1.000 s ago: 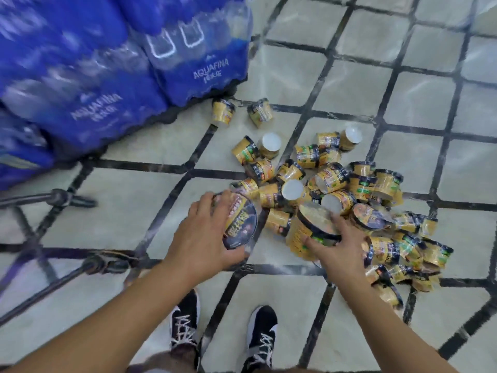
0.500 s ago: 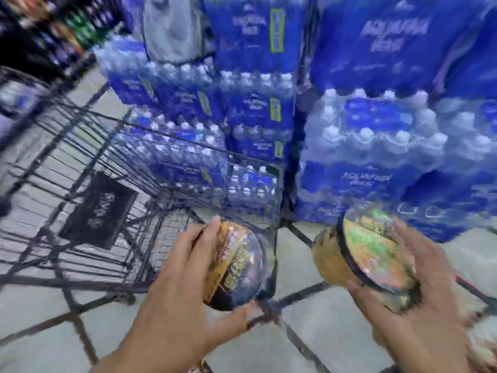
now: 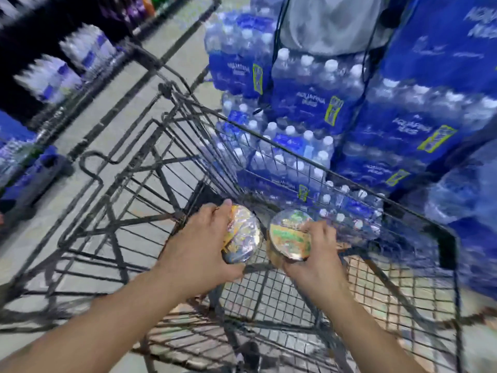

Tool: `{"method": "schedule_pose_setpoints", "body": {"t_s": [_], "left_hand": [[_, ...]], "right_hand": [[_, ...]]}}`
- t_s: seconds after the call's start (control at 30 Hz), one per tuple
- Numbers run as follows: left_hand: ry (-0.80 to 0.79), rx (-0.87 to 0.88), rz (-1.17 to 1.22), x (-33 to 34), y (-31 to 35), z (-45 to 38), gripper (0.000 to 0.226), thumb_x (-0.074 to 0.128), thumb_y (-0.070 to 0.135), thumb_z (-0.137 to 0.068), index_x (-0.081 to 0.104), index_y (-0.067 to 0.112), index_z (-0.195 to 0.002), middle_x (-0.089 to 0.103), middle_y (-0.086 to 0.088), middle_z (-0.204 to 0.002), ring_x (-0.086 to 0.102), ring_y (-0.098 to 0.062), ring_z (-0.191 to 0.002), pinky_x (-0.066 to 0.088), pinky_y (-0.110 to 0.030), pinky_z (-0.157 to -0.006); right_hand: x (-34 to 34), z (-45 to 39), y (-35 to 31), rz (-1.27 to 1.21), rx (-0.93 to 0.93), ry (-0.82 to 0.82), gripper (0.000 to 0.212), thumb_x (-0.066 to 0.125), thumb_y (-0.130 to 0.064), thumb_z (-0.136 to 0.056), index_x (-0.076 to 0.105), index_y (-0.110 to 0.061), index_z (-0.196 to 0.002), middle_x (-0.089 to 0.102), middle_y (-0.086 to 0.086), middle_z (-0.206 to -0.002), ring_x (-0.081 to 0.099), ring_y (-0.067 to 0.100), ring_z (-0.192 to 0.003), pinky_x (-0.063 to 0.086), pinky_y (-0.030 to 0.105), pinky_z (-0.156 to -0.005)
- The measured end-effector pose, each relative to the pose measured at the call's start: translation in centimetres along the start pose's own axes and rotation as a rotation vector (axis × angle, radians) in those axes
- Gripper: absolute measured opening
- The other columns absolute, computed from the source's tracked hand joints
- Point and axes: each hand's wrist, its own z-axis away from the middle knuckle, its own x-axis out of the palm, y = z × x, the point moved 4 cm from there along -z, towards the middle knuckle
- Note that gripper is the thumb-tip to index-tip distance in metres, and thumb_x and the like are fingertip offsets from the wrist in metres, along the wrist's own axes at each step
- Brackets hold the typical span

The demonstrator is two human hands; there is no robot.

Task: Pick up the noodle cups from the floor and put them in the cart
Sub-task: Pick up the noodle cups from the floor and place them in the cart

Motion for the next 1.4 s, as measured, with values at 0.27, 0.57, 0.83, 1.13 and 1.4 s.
{"method": "schedule_pose_setpoints", "body": {"t_s": [0.27, 0.57, 0.83, 1.13, 1.4], "left_hand": [[-0.042, 0.054, -0.08, 10.1, 1.2, -14.7, 0.116, 0.071, 0.063, -0.081, 0.009, 0.011, -0.164, 0.034, -0.013, -0.149, 0.045, -0.033, -0.136, 0.049, -0.044, -0.102], [0.03, 0.073, -0.382, 17.2, -2.2, -20.2, 0.101, 0.062, 0.081, -0.074, 0.032, 0.018, -0.146, 0.053, -0.013, -0.143, 0.049, -0.032, -0.133, 0.036, -0.056, -0.112], [-0.009, 0.087, -0.387, 18.6, -3.0, -21.0, 0.087, 0.059, 0.076, -0.086, 0.041, 0.018, -0.148, 0.043, -0.016, -0.157, 0.04, -0.032, -0.144, 0.023, -0.06, -0.121], [-0.008, 0.129, -0.352, 17.8, -3.1, -19.9, 0.079, 0.062, 0.066, -0.091, 0.042, 0.02, -0.152, 0.033, -0.014, -0.164, 0.031, -0.03, -0.151, 0.021, -0.057, -0.125], [0.091, 0.244, -0.06, 11.7, 2.7, -13.9, 0.045, 0.054, 0.049, -0.092, 0.062, 0.019, -0.124, 0.054, -0.01, -0.145, 0.052, -0.035, -0.131, 0.046, -0.059, -0.105]], "right_hand": [[4.8, -2.9, 6.8, 0.106, 0.189, 0.075, 0.075, 0.091, -0.053, -0.073, 0.041, -0.033, -0.125, 0.02, -0.016, -0.117, 0.046, 0.012, -0.095, 0.043, 0.03, -0.079], [6.8, -6.9, 9.1, 0.205, 0.186, 0.123, 0.068, 0.09, -0.029, -0.072, 0.041, -0.025, -0.119, 0.03, 0.004, -0.144, 0.059, 0.032, -0.117, 0.054, 0.038, -0.092], [10.6, -9.1, 8.4, 0.265, 0.156, 0.078, 0.079, 0.094, -0.019, -0.071, 0.042, -0.019, -0.131, 0.023, 0.007, -0.15, 0.05, 0.035, -0.132, 0.053, 0.035, -0.101], [12.0, -10.9, 9.3, 0.536, 0.253, -0.056, 0.086, 0.092, -0.025, -0.075, 0.036, -0.019, -0.139, 0.017, 0.015, -0.157, 0.028, 0.038, -0.146, 0.055, 0.041, -0.098], [4.6, -7.1, 5.1, 0.382, 0.194, -0.06, 0.078, 0.077, -0.045, -0.087, 0.035, -0.023, -0.149, 0.011, 0.012, -0.166, 0.027, 0.038, -0.146, 0.047, 0.053, -0.109]]}}
